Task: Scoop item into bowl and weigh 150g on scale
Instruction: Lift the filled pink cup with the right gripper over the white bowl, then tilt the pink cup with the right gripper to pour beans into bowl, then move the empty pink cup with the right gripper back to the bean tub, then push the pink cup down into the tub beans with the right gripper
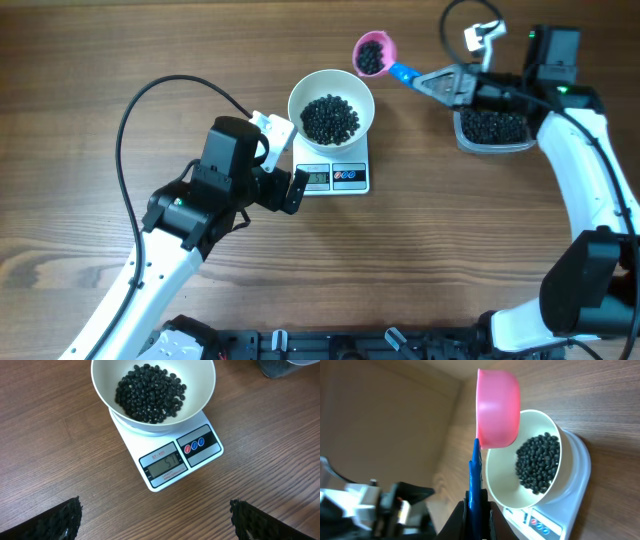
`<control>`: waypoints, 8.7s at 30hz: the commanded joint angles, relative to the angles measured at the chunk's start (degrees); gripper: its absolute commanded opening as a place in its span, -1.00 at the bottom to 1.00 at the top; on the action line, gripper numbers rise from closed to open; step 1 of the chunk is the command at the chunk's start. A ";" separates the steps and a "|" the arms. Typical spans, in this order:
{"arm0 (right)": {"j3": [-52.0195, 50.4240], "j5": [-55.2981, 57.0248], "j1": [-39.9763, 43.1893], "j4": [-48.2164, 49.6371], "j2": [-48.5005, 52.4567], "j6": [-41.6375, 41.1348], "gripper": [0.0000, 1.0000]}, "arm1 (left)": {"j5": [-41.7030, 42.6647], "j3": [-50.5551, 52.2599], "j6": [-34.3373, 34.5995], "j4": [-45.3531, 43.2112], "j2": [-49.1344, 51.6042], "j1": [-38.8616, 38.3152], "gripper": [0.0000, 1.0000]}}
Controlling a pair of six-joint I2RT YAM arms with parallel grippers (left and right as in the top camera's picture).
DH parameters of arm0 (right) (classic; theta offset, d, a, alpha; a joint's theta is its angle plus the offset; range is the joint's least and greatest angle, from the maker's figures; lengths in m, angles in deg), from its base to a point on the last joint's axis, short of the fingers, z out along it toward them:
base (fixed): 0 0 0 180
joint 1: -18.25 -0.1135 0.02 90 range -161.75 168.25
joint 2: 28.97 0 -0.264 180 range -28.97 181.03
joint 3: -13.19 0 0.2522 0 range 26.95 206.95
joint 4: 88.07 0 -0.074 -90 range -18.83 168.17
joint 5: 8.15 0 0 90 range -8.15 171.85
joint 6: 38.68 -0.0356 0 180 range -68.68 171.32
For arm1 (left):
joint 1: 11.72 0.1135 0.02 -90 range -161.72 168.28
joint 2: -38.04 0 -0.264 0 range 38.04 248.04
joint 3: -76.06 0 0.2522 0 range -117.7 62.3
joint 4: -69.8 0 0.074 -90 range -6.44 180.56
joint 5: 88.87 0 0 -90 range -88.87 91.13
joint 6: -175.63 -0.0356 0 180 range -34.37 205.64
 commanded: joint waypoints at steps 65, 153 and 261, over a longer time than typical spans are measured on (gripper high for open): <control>0.39 45.57 -21.64 3.98 -10.78 24.00 -0.91 | 0.07 -1.01 -1.09 -0.15 0.31 0.31 1.00; 0.37 56.48 9.75 -19.89 -1.14 31.71 -0.91 | 0.07 -1.01 -1.09 -0.15 0.31 0.31 1.00; 0.37 32.81 16.35 -28.06 -1.14 25.92 -0.91 | 0.07 -1.01 -1.11 -0.15 0.31 0.31 1.00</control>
